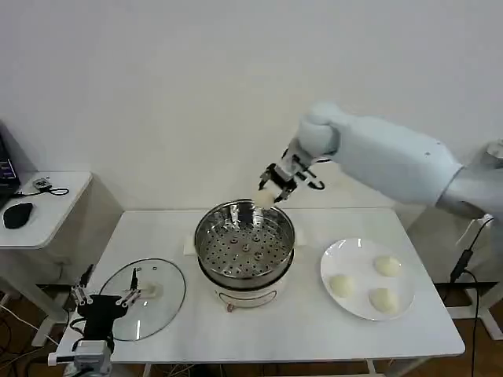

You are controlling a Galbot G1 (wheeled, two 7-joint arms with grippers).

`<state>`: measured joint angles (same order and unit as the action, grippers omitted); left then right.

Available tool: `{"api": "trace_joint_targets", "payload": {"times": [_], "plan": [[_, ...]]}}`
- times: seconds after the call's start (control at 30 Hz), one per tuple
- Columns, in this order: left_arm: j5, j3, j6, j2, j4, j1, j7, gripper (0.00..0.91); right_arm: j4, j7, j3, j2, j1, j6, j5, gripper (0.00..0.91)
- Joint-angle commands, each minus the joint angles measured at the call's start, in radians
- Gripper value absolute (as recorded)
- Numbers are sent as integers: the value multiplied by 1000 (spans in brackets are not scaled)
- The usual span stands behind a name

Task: Take steamed baozi put them in steamer then cover it.

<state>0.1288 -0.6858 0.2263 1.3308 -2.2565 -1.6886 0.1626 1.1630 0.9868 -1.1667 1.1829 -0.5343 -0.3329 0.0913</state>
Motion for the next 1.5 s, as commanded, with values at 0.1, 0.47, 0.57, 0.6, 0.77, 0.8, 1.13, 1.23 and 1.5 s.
{"api": "trace_joint_targets", "payload": {"times": [0.1,0.47,0.57,0.6,0.77,0.8,1.13,1.23,1.5], "plan": [[-2,-14,-2,5,6,0,3,907,-129,-109,-12,101,119,-209,210,564],[-2,-17,-1,6,6,0,10,907,-294,-215,115,144,217,-356,454,574],[-2,-16,-1,7,7,1,11,907,-306,-231,129,153,227,-372,478,574],[-2,-16,-1,8,7,1,11,907,-309,-237,136,157,232,-376,487,574],[-1,-17,-2,6,6,2,12,907,-331,-259,161,180,245,-396,520,574],[-1,-17,-2,6,6,2,12,907,-335,-261,163,183,246,-398,524,574],[-1,-15,-4,10,6,-1,13,907,-284,-261,123,166,186,-385,455,907],[-1,-12,-3,10,6,0,14,907,-236,-230,100,139,143,-343,376,907],[-1,3,1,5,-1,5,8,907,88,-139,-39,-66,-112,-67,-14,907]]}}
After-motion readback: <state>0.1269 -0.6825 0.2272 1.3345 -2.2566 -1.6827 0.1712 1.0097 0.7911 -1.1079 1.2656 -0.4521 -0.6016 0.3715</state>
